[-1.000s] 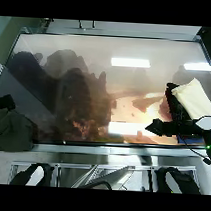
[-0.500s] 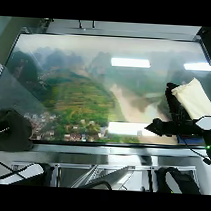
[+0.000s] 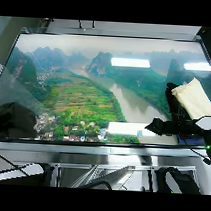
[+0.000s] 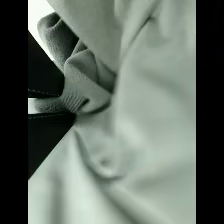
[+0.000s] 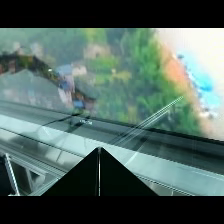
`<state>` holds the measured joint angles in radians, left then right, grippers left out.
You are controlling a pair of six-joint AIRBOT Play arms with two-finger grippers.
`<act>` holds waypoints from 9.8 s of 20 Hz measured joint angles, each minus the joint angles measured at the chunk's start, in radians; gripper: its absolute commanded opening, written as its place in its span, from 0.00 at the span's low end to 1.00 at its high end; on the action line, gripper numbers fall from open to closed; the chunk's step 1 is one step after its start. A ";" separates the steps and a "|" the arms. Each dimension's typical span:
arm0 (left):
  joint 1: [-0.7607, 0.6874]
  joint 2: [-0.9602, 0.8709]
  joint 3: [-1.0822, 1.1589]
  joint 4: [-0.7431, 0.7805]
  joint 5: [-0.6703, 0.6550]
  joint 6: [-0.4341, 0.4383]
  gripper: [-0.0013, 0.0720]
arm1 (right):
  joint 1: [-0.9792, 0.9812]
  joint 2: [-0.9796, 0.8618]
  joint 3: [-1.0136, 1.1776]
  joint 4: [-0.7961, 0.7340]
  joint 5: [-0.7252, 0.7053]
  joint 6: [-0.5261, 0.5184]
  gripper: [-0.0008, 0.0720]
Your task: Fold the shirts.
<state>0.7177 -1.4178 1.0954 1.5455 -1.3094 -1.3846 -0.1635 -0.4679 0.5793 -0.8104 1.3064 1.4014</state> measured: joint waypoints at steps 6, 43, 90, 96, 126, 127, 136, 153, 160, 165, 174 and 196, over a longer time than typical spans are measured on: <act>-0.266 0.231 0.190 -0.611 -0.033 0.143 0.04 | 0.000 0.000 0.000 0.004 -0.002 0.000 0.04; -0.823 0.139 -0.446 -0.915 0.231 0.379 0.96 | 0.136 -0.687 0.118 0.312 -0.266 -0.449 0.68; -0.624 0.549 -0.425 -0.759 0.099 0.402 0.04 | -0.051 -0.214 0.194 0.230 -0.050 -0.504 0.04; -0.624 0.332 -0.459 -0.759 0.126 0.433 0.98 | -0.051 -0.344 0.115 0.235 -0.104 -0.535 0.04; -0.507 0.436 -0.159 -0.706 -0.232 0.237 0.04 | -0.286 -0.258 0.394 0.305 -0.005 -0.504 0.04; -0.469 0.480 -0.104 -0.706 -0.232 0.232 0.04 | -0.325 -0.239 0.450 0.340 0.012 -0.496 0.04; -0.346 0.731 0.335 -0.705 -0.190 0.207 0.04 | -0.417 -0.156 0.850 0.728 0.063 -0.491 0.04; -0.655 0.327 0.080 -0.522 -0.040 0.214 0.04 | -0.111 -0.593 0.771 0.461 0.013 -0.558 0.16; -0.660 0.019 0.043 -0.447 -0.050 0.214 0.97 | -0.076 -0.857 0.726 0.459 -0.049 -0.557 0.43; -0.599 -0.062 0.129 -0.402 -0.154 0.185 0.97 | -0.200 -0.769 0.697 0.401 0.039 -0.487 0.43; -0.438 -0.021 -0.113 -0.461 -0.105 0.233 0.97 | -0.144 -0.476 0.187 0.200 -0.040 -0.427 0.86; -0.458 -0.008 -0.181 -0.637 -0.012 0.327 0.04 | 0.231 -0.537 0.001 0.461 -0.366 -0.552 0.04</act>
<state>0.2596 -1.4258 0.9146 0.9089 -1.3216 -1.0573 0.0673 -1.0054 0.5800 -0.3492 0.9405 0.8494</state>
